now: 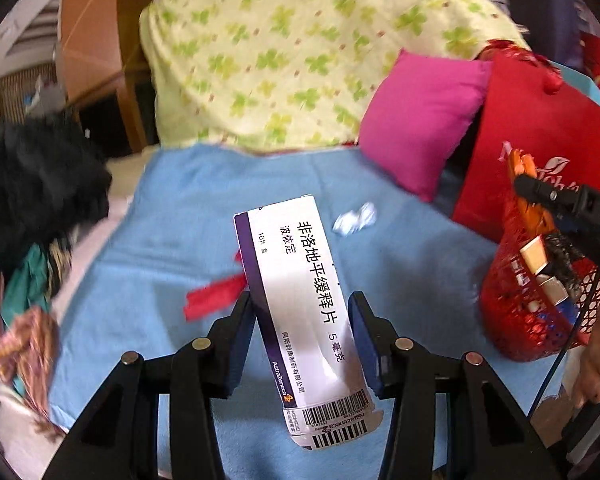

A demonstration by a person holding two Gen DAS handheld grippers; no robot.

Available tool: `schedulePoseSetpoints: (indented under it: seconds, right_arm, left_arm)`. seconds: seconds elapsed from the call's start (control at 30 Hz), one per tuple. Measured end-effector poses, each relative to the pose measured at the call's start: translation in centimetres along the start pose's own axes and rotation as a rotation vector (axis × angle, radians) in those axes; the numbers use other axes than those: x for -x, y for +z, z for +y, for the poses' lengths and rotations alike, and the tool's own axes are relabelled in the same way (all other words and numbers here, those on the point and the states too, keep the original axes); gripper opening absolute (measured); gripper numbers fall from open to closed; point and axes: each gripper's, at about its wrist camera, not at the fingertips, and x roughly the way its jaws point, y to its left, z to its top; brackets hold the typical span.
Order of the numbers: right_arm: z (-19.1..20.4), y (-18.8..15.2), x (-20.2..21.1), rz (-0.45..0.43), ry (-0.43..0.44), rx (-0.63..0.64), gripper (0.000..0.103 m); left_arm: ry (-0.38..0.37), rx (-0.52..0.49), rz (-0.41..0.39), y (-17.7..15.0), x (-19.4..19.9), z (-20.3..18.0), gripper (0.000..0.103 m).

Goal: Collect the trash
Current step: 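Carry the medicine box and orange packet over the red wastebasket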

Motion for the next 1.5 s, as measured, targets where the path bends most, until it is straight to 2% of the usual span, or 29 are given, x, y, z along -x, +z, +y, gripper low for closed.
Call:
schedulePoseSetpoints:
  seconds: [0.37, 0.77, 1.2, 1.5]
  right_arm:
    - [-5.4, 1.7, 5.5, -0.099, -0.021, -0.074, 0.035]
    - [-10.5, 2.7, 8.9, -0.167, -0.032, -0.180, 0.035]
    - [-12.3, 2.9, 10.5, -0.208, -0.050, -0.230, 0.035]
    - [-13.1, 2.8, 11.1, -0.223, -0.049, -0.254, 0.035]
  left_arm:
    - [-0.018, -0.105, -0.108, 2.6, 3.5, -6.3, 0.049]
    - [-0.054, -0.179, -0.191, 4.9, 5.9, -12.5, 0.050]
    - [-0.075, -0.248, -0.245, 6.1, 6.8, -16.5, 0.050]
    - [-0.090, -0.272, -0.254, 6.5, 6.7, -18.1, 0.050]
